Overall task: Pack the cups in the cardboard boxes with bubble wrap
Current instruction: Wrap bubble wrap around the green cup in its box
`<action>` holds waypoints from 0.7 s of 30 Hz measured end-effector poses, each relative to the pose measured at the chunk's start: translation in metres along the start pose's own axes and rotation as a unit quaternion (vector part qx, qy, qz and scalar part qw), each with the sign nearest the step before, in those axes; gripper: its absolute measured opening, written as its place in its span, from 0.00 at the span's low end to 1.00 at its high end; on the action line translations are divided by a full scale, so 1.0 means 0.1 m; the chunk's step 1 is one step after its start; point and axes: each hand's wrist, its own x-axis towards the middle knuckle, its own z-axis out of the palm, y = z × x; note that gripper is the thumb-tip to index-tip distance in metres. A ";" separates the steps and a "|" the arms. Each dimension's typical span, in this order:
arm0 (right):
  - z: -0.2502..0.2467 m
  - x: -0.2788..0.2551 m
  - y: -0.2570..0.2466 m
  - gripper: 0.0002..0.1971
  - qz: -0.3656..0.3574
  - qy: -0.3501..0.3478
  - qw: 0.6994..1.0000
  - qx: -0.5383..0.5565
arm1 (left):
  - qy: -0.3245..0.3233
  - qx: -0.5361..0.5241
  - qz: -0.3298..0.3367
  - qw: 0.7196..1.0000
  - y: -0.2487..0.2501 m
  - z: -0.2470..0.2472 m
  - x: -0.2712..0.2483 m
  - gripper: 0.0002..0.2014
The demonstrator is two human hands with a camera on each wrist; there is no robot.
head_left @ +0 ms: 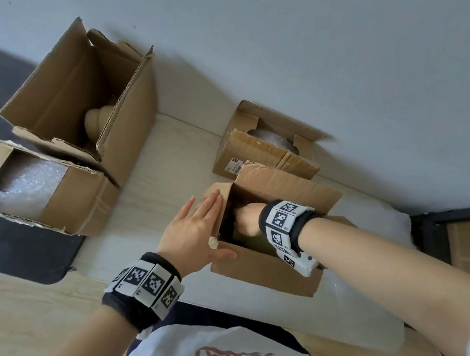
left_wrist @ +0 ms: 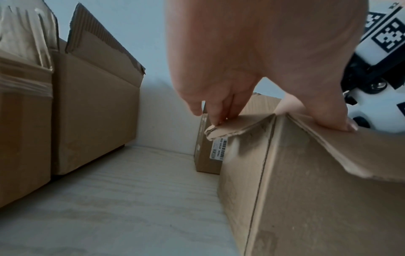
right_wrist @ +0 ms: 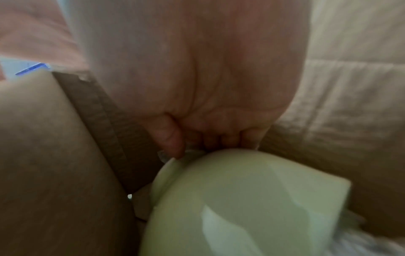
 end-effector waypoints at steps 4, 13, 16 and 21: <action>-0.05 -0.11 0.16 0.15 -0.007 0.055 0.996 0.072 | 0.002 0.010 0.001 1.000 0.01 -0.02 -0.01 0.56; 0.17 -0.22 0.36 0.20 0.009 0.074 0.995 0.069 | -0.011 0.061 0.067 0.996 -0.01 -0.08 0.02 0.50; 0.15 -0.35 0.36 0.19 -0.002 0.137 0.986 0.090 | -0.021 0.119 0.119 0.986 0.05 -0.14 0.01 0.47; 0.39 -1.02 0.69 0.14 -0.075 0.407 0.847 0.332 | -0.023 0.117 0.115 0.986 0.08 -0.15 0.01 0.45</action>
